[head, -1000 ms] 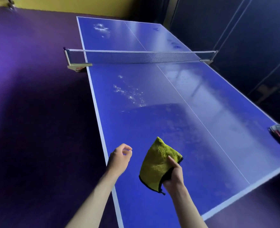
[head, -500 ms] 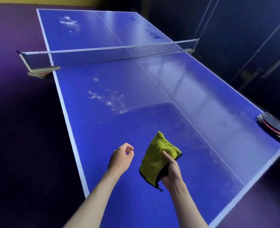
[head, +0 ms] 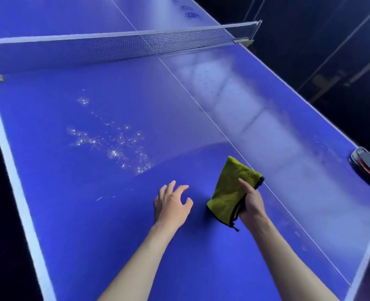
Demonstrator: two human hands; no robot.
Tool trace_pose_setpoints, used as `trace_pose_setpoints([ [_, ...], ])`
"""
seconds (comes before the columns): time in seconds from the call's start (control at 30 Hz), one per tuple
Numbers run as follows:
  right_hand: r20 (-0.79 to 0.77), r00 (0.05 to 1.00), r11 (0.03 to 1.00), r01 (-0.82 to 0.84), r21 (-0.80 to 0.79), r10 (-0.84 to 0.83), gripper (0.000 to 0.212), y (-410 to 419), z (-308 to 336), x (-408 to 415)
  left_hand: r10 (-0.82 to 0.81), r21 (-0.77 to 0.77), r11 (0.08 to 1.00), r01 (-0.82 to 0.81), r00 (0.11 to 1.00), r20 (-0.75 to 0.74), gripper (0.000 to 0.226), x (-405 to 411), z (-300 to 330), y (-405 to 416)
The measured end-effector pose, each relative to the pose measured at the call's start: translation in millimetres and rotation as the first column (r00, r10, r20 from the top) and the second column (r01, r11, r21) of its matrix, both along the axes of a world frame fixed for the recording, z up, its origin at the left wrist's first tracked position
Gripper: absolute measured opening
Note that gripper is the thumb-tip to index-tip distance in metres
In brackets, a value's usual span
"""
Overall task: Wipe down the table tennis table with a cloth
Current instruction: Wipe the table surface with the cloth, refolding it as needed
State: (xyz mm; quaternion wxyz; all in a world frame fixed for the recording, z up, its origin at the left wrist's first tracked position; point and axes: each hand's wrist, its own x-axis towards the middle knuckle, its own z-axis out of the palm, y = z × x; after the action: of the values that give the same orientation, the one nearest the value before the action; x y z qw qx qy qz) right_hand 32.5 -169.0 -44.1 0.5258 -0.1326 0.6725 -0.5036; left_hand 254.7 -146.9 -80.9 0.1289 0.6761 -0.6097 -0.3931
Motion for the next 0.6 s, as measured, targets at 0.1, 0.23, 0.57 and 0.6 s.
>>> trace_pose_setpoints([
  [0.1, -0.126, 0.988, 0.994, 0.083, -0.074, -0.092, 0.018, -52.4, -5.2, -26.3, -0.162, 0.025, 0.987, 0.16, 0.966, 0.201, 0.058, -8.7, -27.9, -30.1],
  [0.23, -0.28, 0.917, 0.95, 0.232, -0.21, -0.286, 0.008, -126.6, -7.8, -60.6, -0.222, 0.019, 0.973, 0.231, 0.907, 0.358, 0.061, -19.9, -70.4, -20.5],
  [0.57, -0.862, 0.398, 0.938, -0.268, 0.219, 0.315, 0.041, -241.2, -69.0, -126.8, -0.193, -0.086, 0.965, 0.247, 0.895, 0.402, 0.063, -14.7, -93.9, -20.4],
  [0.6, -0.863, 0.319, 0.9, -0.324, 0.29, 0.393, 0.049, -242.8, -83.3, -120.5, -0.184, -0.103, 0.964, 0.244, 0.898, 0.401, 0.064, -14.4, -94.9, -21.0],
])
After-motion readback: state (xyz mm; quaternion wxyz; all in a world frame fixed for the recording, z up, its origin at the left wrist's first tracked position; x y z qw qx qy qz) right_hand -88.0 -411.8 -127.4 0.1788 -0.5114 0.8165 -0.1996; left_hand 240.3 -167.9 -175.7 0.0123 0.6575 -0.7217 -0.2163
